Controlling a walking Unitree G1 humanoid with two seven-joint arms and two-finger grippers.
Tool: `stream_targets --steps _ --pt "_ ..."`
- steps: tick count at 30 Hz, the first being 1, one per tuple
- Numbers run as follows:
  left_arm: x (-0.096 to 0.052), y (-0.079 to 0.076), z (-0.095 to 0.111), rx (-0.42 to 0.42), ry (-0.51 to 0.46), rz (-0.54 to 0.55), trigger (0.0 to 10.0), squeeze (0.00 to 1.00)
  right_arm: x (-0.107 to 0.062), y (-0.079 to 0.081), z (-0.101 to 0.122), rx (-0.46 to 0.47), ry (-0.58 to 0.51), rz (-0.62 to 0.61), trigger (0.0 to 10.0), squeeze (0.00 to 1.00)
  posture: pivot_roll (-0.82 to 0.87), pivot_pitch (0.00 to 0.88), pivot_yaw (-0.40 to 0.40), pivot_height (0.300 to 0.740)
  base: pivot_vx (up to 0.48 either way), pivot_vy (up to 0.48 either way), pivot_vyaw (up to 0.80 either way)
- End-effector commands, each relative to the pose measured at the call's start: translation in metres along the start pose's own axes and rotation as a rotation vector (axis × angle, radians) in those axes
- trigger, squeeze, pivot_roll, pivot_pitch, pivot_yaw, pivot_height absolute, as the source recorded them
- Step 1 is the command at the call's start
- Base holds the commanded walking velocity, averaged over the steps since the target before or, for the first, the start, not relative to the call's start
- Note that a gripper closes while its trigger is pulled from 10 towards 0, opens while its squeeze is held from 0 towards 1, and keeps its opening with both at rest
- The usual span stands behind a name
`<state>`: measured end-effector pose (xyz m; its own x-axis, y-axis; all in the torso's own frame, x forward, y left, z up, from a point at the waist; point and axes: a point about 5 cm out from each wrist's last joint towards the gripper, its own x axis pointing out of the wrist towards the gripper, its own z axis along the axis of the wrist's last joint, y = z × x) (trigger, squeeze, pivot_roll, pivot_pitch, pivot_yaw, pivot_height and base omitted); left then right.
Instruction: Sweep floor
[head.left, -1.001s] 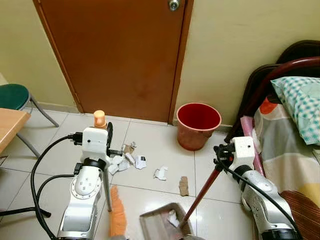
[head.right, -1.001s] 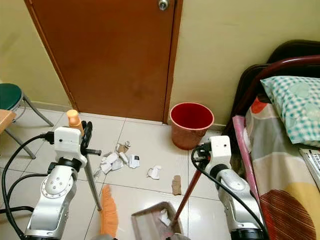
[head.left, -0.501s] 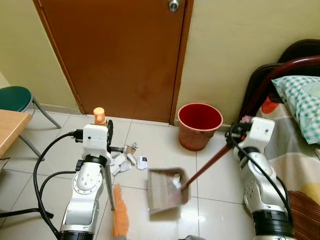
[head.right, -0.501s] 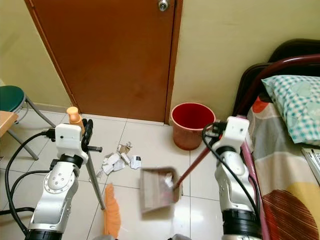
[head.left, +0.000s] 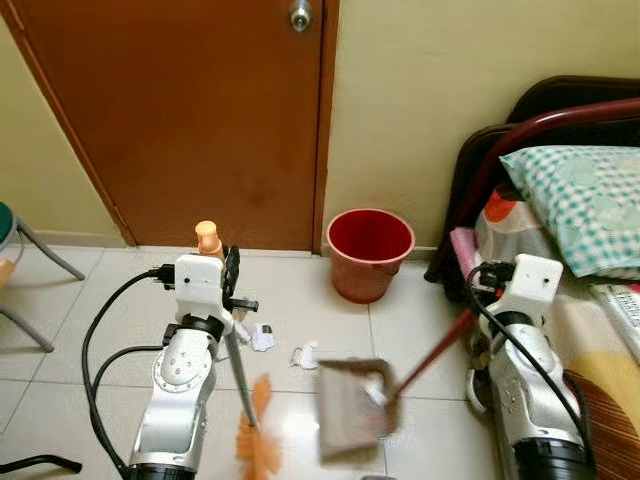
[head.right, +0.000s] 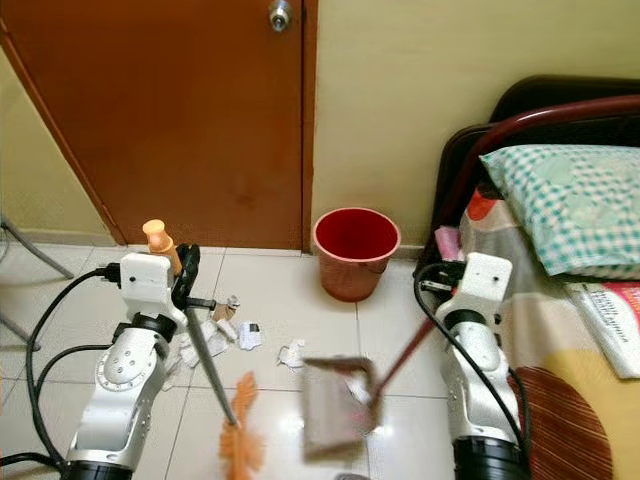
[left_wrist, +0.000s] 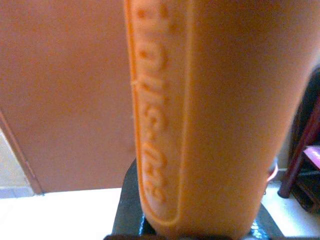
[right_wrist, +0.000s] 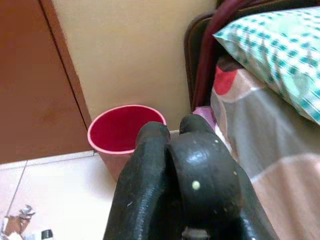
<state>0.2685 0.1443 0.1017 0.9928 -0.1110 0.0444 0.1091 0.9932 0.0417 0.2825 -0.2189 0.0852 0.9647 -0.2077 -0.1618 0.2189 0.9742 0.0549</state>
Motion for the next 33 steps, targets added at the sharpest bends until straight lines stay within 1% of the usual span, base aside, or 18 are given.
stream_targets --steps 1,8,13,18,25,27,30,33 --pt "-0.001 0.003 0.004 0.007 -0.017 0.008 10.0 0.00 0.002 0.004 0.012 0.023 -0.064 0.015 10.0 0.00 -0.02 0.008 -0.026 0.740 0.240 0.000 0.00" --pt "-0.001 0.003 0.004 0.009 -0.018 -0.001 10.0 0.00 0.001 0.008 0.006 0.024 -0.041 0.020 10.0 0.00 -0.02 0.006 -0.032 0.740 0.262 0.000 0.00" --pt "-0.002 0.004 0.004 0.013 -0.019 0.000 10.0 0.00 0.000 0.011 0.003 0.032 -0.032 0.027 10.0 0.00 -0.01 0.005 -0.033 0.740 0.313 0.000 -0.80" --pt "-0.002 0.007 0.004 0.009 -0.014 -0.002 10.0 0.00 -0.001 0.017 -0.003 0.025 -0.017 0.039 10.0 0.00 -0.01 0.004 -0.043 0.740 0.321 0.000 0.00" --pt "-0.002 0.009 0.006 0.013 -0.017 -0.003 10.0 0.00 0.002 0.022 -0.001 0.006 -0.026 0.055 10.0 0.00 -0.01 0.008 -0.029 0.740 0.334 0.000 0.00" --pt "-0.002 0.008 0.006 0.014 -0.018 -0.004 10.0 0.00 0.004 0.022 -0.001 0.023 -0.022 0.043 10.0 0.00 -0.01 0.014 -0.033 0.740 0.339 0.000 0.00" --pt "-0.002 0.008 0.005 0.009 -0.013 -0.001 10.0 0.00 0.004 0.023 -0.001 0.025 -0.020 0.042 10.0 0.00 0.00 0.014 -0.038 0.740 0.345 0.000 0.00" --pt "-0.004 0.005 0.003 0.000 -0.004 -0.010 10.0 0.00 0.007 0.026 -0.002 0.032 -0.014 0.042 10.0 0.00 0.00 0.017 -0.041 0.740 0.341 0.000 0.00"
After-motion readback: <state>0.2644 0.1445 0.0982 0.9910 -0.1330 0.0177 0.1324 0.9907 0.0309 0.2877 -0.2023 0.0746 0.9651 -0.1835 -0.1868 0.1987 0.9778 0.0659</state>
